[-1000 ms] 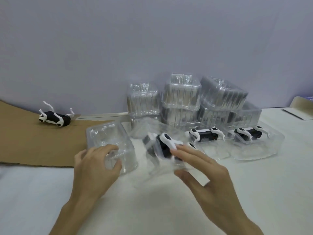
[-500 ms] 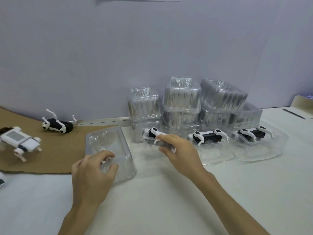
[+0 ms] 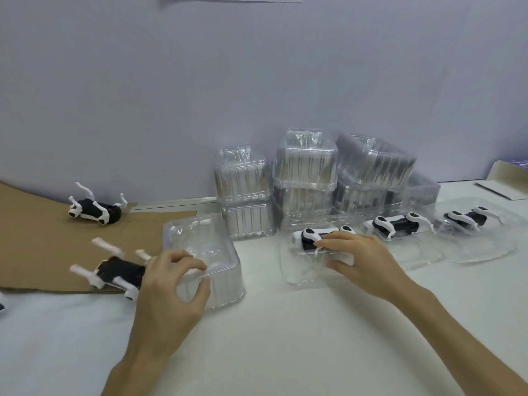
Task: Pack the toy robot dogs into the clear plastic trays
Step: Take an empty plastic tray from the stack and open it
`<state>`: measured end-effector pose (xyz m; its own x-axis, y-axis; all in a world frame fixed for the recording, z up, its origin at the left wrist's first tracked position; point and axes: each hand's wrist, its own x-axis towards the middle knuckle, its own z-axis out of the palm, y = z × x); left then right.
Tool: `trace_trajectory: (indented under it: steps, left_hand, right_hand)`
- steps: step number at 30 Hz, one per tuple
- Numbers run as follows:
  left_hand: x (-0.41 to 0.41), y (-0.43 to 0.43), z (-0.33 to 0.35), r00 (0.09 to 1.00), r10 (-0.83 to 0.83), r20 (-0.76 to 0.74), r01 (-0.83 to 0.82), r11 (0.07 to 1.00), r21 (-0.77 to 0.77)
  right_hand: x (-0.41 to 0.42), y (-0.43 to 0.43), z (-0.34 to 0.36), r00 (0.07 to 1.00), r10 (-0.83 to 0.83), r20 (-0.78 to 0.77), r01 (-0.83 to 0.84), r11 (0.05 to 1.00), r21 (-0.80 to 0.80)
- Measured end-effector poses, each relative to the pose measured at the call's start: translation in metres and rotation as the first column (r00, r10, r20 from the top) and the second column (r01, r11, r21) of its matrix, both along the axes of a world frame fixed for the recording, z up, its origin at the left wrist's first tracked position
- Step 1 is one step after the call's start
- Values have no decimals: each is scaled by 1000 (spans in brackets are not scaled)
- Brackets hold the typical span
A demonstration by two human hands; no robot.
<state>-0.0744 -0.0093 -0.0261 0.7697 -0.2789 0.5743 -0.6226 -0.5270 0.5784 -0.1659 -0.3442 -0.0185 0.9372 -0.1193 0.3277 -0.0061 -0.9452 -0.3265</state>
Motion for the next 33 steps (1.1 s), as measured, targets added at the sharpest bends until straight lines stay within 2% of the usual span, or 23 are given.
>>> trace_trajectory:
  steps: [5,14,17,19,21,23,25,27,28,30,31,33]
  left_hand:
    - [0,-2,-4,995,-40,89,37,999,39]
    - [-3,-4,-6,993,21,112,-23,1000,15]
    - [-3,-5,-8,993,21,115,-24,1000,20]
    - [-3,-6,-8,993,14,119,-17,1000,17]
    - [-4,-8,-8,992,-2,127,-1,1000,21]
    - [-6,-9,-9,989,-36,143,31,999,34]
    - [-8,-10,-8,985,-107,137,111,994,-22]
    - [-11,-11,-7,983,-162,90,178,959,-222]
    - [-12,-13,-7,987,-155,40,159,918,-363]
    - [-10,-18,-8,984,-90,-153,-16,812,-584]
    - [-6,-20,-10,960,-71,-271,-119,772,-624]
    - [1,-21,-14,868,-132,-479,-234,742,-628]
  right_hand:
    - [-14,-35,-4,997,-72,-41,72,997,-10]
    - [-28,-66,-6,985,-171,-12,171,985,-4]
    - [-29,-60,-4,956,-287,-62,278,952,-124]
    - [-29,-40,-4,935,-353,-35,336,913,-231]
    - [-29,-7,-4,964,-262,50,267,949,-169]
    - [-28,32,-4,990,-77,115,81,996,-32]
    - [-25,69,-1,987,73,144,-75,997,9]
    - [-17,100,1,964,190,186,-190,982,-15]
    - [-12,115,3,953,230,200,-233,972,-8]
    - [1,142,6,939,261,226,-273,962,22]
    - [8,154,5,940,254,227,-266,964,20]
    - [24,170,-4,962,209,174,-209,978,-19]
